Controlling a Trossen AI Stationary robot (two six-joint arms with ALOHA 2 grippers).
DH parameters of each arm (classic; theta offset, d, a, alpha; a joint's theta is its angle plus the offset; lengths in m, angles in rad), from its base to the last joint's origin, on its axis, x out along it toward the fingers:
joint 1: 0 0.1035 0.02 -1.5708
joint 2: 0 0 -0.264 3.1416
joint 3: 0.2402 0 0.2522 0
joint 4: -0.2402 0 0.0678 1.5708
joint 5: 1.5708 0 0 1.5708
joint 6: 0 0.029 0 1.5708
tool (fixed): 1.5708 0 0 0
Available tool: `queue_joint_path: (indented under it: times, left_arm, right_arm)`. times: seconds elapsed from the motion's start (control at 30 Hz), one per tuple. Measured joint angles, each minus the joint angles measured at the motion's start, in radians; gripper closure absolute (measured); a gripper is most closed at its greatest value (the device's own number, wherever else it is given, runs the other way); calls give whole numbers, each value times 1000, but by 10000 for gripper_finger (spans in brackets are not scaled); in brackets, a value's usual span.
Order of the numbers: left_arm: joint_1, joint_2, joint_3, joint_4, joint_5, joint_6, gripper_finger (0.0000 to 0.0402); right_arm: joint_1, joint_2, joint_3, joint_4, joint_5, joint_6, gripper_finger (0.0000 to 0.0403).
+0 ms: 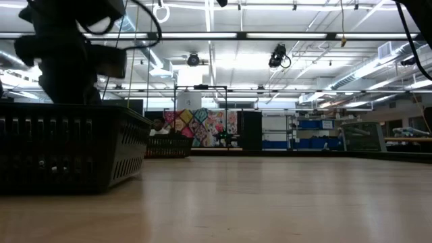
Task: Sort Halloween decoration
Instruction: Put the top white toy into the middle black bin
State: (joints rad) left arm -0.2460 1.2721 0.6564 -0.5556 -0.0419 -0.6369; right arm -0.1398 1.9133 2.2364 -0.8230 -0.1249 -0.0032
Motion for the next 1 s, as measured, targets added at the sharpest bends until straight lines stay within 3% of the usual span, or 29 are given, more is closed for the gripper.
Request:
queue_joint_path:
  times: [0.2,0.43,0.6,0.77,1.0]
  left_arm:
    - [-99,-114,12,-19,-39,-43,312]
    - [-405,-188,12,-36,-103,-165,311]
    - [-606,-166,12,-59,-115,-350,311]
    - [-734,-100,12,-84,-117,-576,304]
    - [-812,-21,12,-110,-117,-779,238]
  right_arm:
    - [0,0,0,0,0,0,349]
    - [0,0,0,-2,0,0,349]
    - [0,0,0,-1,5,0,349]
    - [0,0,0,16,6,4,349]
    - [0,0,0,23,11,4,349]
